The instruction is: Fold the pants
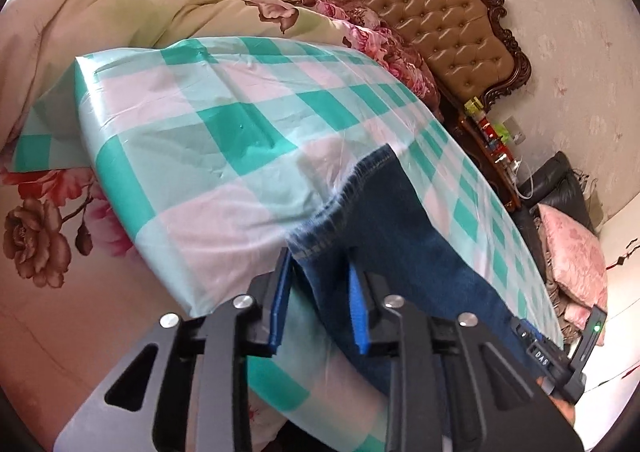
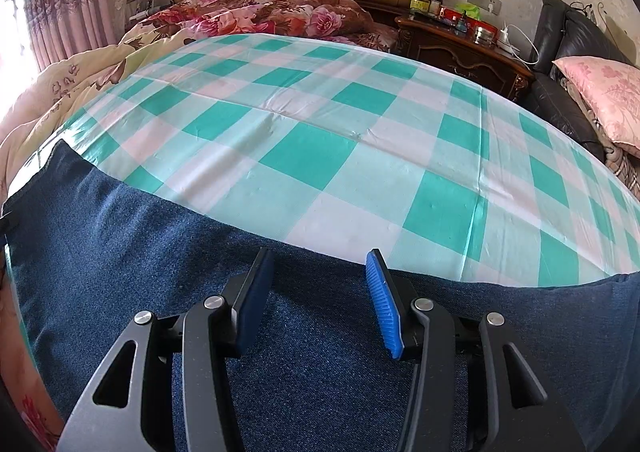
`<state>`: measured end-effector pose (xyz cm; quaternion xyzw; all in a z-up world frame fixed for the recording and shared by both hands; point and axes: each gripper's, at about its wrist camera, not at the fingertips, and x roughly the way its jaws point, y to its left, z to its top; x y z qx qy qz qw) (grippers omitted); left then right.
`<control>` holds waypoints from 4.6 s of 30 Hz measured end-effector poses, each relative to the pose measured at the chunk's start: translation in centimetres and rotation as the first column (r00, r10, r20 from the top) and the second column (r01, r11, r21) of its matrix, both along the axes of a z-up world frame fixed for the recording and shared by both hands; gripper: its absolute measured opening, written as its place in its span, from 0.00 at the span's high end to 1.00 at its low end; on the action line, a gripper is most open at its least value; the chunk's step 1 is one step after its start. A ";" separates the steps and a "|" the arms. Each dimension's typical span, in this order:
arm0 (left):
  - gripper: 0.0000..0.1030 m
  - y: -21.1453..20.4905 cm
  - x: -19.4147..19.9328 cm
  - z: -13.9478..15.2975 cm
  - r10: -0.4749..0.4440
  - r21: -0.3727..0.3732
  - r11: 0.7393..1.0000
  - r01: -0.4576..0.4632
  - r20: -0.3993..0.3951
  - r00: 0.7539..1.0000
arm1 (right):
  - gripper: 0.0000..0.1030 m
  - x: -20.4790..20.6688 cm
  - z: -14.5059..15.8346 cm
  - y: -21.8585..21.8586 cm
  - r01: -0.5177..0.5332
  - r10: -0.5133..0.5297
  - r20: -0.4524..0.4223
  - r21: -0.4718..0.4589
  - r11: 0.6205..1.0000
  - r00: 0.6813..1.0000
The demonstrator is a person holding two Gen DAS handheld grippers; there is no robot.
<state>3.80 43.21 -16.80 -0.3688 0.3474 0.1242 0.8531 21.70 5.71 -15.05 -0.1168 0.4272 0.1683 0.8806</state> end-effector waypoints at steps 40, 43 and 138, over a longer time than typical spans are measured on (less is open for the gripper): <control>0.88 -1.0 -0.5 2.9 0.034 0.031 0.999 -0.035 0.018 0.999 | 0.39 0.7 0.3 -6.7 0.142 -0.141 0.025 -0.044 0.989 0.990; 0.88 -1.3 -0.3 3.5 0.033 0.057 0.998 -0.033 0.006 0.999 | 0.34 1.0 0.2 -7.2 0.156 -0.156 0.005 -0.021 0.987 0.988; 0.80 -47.8 -2.7 3.4 -0.733 0.728 0.273 0.629 -0.266 0.626 | 0.39 -4.6 2.5 -22.1 0.267 0.009 -0.488 0.493 0.828 0.873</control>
